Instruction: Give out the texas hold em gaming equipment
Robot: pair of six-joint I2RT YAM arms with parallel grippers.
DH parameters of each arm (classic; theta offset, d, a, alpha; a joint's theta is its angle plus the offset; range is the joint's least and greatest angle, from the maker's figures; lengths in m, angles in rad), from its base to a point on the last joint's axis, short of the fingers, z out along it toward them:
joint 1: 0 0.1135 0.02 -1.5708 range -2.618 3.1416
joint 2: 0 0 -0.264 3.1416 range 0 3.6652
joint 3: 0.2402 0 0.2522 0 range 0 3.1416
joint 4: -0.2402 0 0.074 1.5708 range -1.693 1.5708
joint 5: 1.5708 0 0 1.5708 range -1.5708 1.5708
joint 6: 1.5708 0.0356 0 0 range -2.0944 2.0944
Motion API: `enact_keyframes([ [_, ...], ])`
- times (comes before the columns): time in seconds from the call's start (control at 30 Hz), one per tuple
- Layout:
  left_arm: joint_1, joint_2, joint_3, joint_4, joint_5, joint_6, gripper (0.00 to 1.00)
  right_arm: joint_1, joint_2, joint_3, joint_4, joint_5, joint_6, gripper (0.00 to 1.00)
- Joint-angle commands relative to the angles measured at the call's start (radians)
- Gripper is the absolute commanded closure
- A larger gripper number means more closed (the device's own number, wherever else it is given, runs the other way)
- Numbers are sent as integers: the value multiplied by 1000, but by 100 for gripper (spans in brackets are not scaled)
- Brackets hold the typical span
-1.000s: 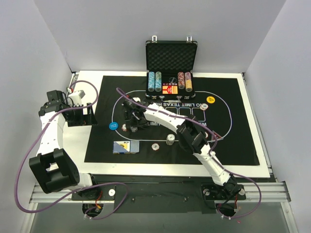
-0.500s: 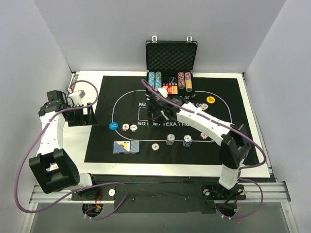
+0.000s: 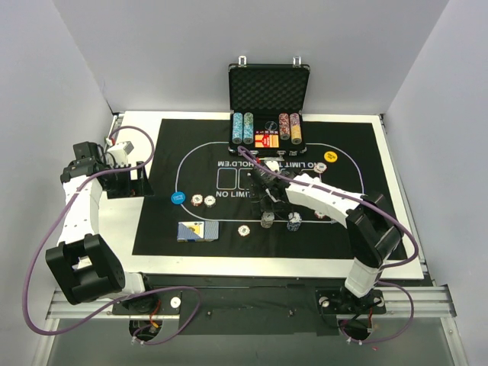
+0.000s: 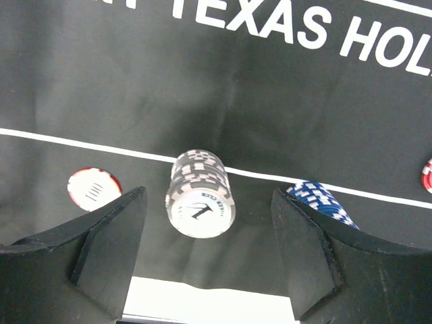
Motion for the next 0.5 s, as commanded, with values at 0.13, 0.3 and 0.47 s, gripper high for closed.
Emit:
enact_keyframes([
  [0.13,7,-29,22,4,13,3,3,11,14,-12,59,-48,10,34],
  [0.3,8,-27,21,7,14,3,3,12,34,-22,65,-59,16,38],
  [0.47,8,-27,10,10,16,4,3,17,45,-42,66,-48,18,44],
])
